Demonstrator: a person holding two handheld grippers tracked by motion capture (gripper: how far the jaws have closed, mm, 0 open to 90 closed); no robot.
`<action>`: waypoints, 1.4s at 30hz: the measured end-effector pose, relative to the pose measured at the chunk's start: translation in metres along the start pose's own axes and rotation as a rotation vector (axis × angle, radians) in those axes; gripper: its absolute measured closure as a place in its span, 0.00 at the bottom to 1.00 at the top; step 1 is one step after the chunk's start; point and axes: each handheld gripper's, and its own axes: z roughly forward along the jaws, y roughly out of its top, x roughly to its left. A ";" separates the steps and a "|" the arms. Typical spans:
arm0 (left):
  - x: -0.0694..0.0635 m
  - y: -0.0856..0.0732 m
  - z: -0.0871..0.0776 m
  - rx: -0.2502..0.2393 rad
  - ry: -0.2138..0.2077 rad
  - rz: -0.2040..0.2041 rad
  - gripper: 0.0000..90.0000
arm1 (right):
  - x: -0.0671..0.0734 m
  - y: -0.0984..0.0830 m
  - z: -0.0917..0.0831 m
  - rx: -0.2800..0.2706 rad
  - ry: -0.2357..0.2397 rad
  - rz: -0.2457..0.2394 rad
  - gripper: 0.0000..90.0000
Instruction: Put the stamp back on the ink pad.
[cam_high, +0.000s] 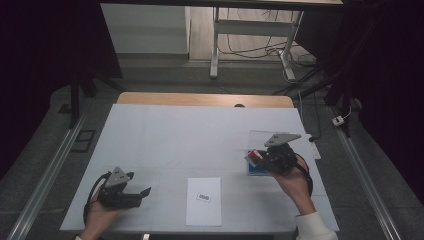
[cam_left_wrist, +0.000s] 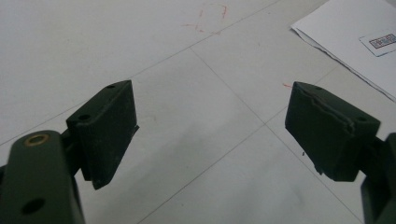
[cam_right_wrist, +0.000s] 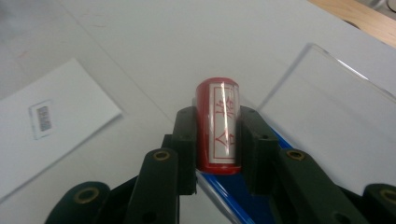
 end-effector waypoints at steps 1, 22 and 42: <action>0.000 0.000 0.000 0.001 0.000 0.001 0.19 | -0.004 -0.002 -0.001 0.002 -0.010 0.008 0.77; 0.000 -0.002 0.000 0.005 0.003 -0.002 0.19 | -0.040 -0.027 0.006 0.160 -0.137 0.038 0.77; 0.000 -0.004 -0.001 0.007 0.006 -0.006 0.19 | -0.042 -0.031 0.023 0.110 -0.140 0.064 0.46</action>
